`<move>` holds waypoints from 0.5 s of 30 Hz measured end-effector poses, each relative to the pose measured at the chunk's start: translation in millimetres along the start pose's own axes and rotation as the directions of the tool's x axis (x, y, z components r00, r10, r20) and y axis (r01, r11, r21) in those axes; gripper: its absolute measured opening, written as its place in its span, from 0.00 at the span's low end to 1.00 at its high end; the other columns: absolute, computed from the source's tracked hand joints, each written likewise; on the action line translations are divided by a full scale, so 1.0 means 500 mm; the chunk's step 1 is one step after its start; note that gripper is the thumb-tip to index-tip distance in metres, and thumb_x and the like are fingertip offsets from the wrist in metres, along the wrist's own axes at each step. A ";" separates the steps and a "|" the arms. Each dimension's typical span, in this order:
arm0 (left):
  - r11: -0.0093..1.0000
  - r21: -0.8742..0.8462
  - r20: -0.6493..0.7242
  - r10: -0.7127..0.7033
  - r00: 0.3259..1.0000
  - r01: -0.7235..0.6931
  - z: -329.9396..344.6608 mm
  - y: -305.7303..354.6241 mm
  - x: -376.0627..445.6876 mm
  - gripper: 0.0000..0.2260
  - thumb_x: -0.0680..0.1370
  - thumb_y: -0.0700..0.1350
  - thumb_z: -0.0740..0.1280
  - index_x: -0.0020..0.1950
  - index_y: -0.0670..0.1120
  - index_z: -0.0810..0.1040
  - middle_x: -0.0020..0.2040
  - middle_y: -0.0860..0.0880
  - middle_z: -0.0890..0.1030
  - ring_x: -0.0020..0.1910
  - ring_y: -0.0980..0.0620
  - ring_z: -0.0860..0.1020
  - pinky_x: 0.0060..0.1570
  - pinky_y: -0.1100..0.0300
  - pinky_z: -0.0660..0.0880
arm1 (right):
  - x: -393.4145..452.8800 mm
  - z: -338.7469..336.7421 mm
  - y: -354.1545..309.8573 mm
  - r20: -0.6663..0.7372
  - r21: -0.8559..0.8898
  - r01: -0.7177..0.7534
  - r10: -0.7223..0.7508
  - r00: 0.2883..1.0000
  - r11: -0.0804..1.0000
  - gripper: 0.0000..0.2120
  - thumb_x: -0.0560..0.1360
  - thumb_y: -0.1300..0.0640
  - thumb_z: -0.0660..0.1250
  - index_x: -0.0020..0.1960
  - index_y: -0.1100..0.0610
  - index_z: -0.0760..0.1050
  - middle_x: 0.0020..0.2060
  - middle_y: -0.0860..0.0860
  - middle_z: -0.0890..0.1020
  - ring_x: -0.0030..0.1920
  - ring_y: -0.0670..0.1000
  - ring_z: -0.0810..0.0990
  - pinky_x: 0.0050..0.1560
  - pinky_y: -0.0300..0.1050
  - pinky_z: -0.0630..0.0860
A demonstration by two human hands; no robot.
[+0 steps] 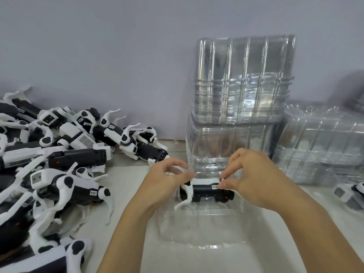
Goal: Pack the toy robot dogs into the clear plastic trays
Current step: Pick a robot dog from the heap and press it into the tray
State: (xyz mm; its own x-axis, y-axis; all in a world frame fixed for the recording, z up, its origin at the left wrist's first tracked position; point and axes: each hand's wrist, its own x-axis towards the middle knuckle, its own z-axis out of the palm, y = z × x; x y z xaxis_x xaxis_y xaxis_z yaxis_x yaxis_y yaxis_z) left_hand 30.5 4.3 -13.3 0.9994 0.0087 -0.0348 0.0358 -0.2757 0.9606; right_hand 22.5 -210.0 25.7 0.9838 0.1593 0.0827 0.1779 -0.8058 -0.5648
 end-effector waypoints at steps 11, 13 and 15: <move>0.999 -0.053 -0.040 -0.001 0.999 -0.001 0.004 -0.006 0.005 0.05 0.78 0.48 0.71 0.46 0.58 0.85 0.46 0.58 0.84 0.47 0.64 0.79 0.47 0.64 0.69 | 0.001 0.003 0.008 -0.006 0.038 0.027 -0.027 1.000 0.999 0.06 0.71 0.51 0.78 0.37 0.45 0.84 0.45 0.40 0.79 0.47 0.39 0.76 0.43 0.31 0.66; 0.998 -0.069 -0.048 -0.001 0.999 -0.003 0.004 -0.007 0.006 0.05 0.78 0.47 0.71 0.46 0.56 0.86 0.51 0.54 0.84 0.52 0.59 0.79 0.50 0.62 0.69 | -0.002 -0.002 0.005 0.001 0.022 0.064 -0.064 0.998 0.998 0.07 0.72 0.50 0.77 0.38 0.40 0.82 0.44 0.41 0.80 0.46 0.39 0.77 0.42 0.31 0.67; 0.997 -0.070 -0.051 0.007 0.999 -0.010 0.005 -0.007 0.007 0.05 0.78 0.47 0.70 0.46 0.55 0.86 0.52 0.53 0.83 0.54 0.56 0.79 0.50 0.62 0.70 | -0.005 -0.006 0.000 -0.001 0.043 0.112 -0.112 0.994 0.993 0.09 0.74 0.50 0.75 0.39 0.37 0.81 0.43 0.41 0.79 0.46 0.37 0.76 0.44 0.31 0.67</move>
State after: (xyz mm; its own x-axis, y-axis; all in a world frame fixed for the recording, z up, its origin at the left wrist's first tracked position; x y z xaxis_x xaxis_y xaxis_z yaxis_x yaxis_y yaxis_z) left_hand 33.6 3.2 -17.6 0.9984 0.0556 -0.0144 0.0257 -0.2077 0.9779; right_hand 20.2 -212.0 28.2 0.9576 0.2482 0.1464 0.2860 -0.7574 -0.5870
